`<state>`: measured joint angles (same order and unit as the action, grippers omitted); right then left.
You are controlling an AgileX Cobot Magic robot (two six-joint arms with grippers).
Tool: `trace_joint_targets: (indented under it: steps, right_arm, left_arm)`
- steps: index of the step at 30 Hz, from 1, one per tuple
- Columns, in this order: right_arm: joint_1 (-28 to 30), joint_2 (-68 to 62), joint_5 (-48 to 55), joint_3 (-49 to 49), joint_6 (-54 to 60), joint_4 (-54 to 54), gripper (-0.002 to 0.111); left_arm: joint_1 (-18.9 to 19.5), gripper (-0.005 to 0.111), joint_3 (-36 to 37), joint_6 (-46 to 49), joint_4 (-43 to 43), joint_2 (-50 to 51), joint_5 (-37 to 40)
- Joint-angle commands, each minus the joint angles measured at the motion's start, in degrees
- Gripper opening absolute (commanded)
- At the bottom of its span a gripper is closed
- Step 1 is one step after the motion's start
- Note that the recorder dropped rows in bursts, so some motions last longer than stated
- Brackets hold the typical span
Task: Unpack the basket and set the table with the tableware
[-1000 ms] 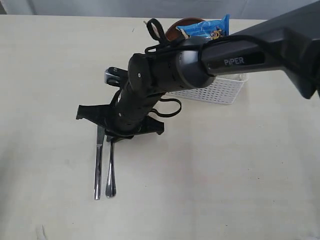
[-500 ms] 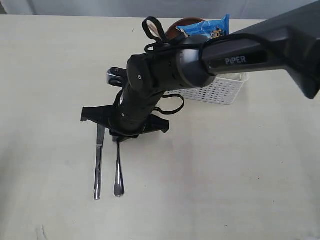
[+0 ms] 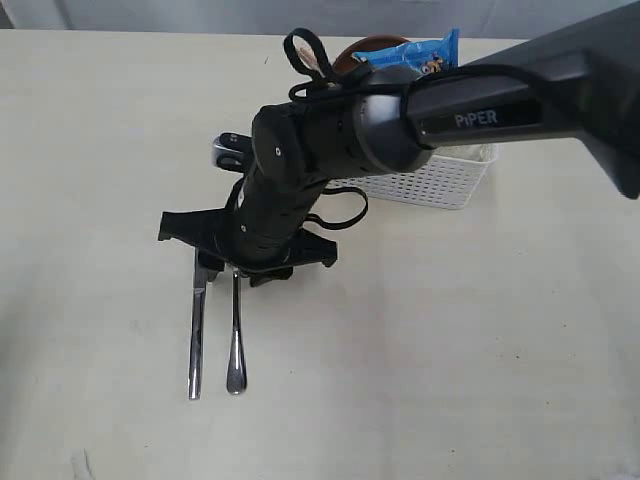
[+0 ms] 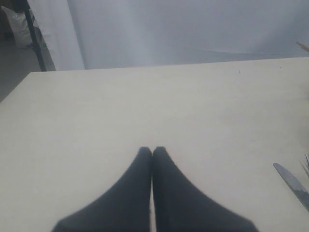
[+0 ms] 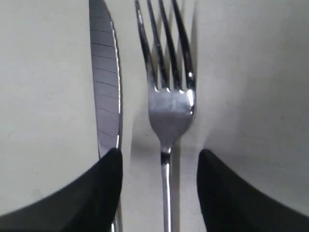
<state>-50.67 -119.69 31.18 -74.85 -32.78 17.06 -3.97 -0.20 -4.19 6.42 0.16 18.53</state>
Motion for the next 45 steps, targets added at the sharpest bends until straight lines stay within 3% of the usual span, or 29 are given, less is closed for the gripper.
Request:
trace_joint_targets:
  steps: [1,10,19,23,28,45]
  right_arm:
    - [-0.1,1.3,1.95,0.36,1.7,-2.98,0.048]
    - [-0.95,2.17,6.34,0.36,2.41,-5.89,0.048]
    - [-2.91,-0.07,3.48,0.36,2.41,-9.44,0.047]
    - [-2.91,-0.07,4.42,0.36,2.41,-10.27,0.032]
    - [-2.91,-0.07,4.64,0.36,2.11,-10.59,0.0]
    - [-3.59,0.14,2.93,2.71,-4.67,-3.08,0.0]
  left_arm:
    - [0.11,0.0,0.2,-0.1,-0.66,-0.16,-0.03]
    - [0.11,0.0,0.2,-0.1,-0.66,-0.16,-0.03]
    - [0.11,0.0,0.2,-0.1,-0.66,-0.16,-0.03]
    - [0.11,0.0,0.2,-0.1,-0.66,-0.16,-0.03]
    - [0.11,0.0,0.2,-0.1,-0.66,-0.16,-0.03]
    - [0.11,0.0,0.2,-0.1,-0.66,-0.16,-0.03]
